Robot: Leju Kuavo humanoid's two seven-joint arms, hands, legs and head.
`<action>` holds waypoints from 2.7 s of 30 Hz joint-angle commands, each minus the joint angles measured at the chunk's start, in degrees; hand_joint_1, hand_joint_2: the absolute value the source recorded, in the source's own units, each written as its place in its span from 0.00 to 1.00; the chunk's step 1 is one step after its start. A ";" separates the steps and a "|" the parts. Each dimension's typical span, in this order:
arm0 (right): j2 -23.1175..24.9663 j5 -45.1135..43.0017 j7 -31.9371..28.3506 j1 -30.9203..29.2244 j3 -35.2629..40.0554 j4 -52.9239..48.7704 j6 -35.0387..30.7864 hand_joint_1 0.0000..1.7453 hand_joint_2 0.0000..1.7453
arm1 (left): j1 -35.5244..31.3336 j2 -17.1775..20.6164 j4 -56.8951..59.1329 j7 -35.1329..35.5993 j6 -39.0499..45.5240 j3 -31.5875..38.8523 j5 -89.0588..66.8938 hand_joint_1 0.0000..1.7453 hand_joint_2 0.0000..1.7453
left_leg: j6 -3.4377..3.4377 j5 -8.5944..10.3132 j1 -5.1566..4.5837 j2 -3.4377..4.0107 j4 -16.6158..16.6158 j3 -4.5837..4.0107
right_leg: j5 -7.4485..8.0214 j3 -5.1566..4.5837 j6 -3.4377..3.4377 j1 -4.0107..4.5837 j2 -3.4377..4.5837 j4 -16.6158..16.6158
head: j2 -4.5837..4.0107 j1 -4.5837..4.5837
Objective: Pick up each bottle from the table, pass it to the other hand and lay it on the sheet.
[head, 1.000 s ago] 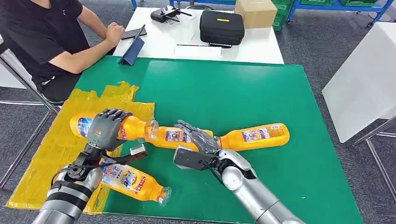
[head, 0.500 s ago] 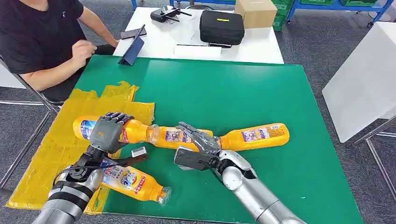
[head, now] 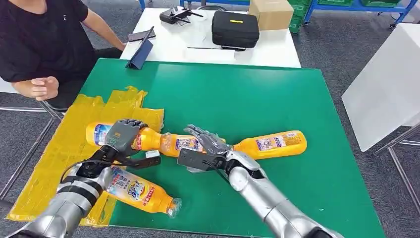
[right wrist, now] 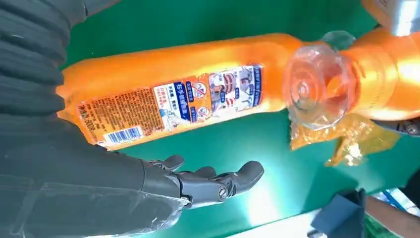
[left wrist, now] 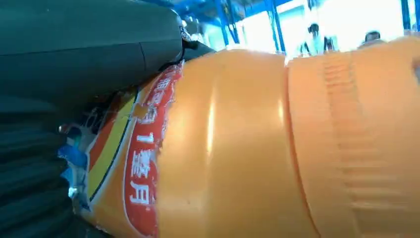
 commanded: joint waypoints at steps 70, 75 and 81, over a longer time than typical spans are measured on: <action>5.81 15.42 10.19 -5.49 -7.58 28.62 -9.37 1.00 1.00 | 9.81 -10.28 -31.52 -13.86 -50.48 19.48 84.79 0.00 0.00 | -0.06 0.15 0.17 0.11 0.00 0.30 | 0.22 -0.32 -0.23 0.12 -0.04 -0.03 | 0.00 0.00; 6.71 12.07 1.84 -2.04 -14.06 19.49 -21.33 1.00 1.00 | 16.45 -9.89 -36.50 -9.93 -48.30 20.93 87.76 0.00 1.00 | -0.08 0.07 0.14 0.32 -0.06 0.27 | 0.20 0.02 -0.20 0.12 0.16 -0.07 | 0.00 0.00; 5.53 6.93 -2.84 9.96 -19.94 -10.96 -15.59 1.00 1.00 | 23.91 -10.63 -42.83 -8.63 -45.86 21.96 88.86 0.00 1.00 | -0.07 0.03 0.09 0.27 0.04 -0.05 | 0.16 -0.15 -0.09 0.09 0.12 0.06 | 0.00 0.00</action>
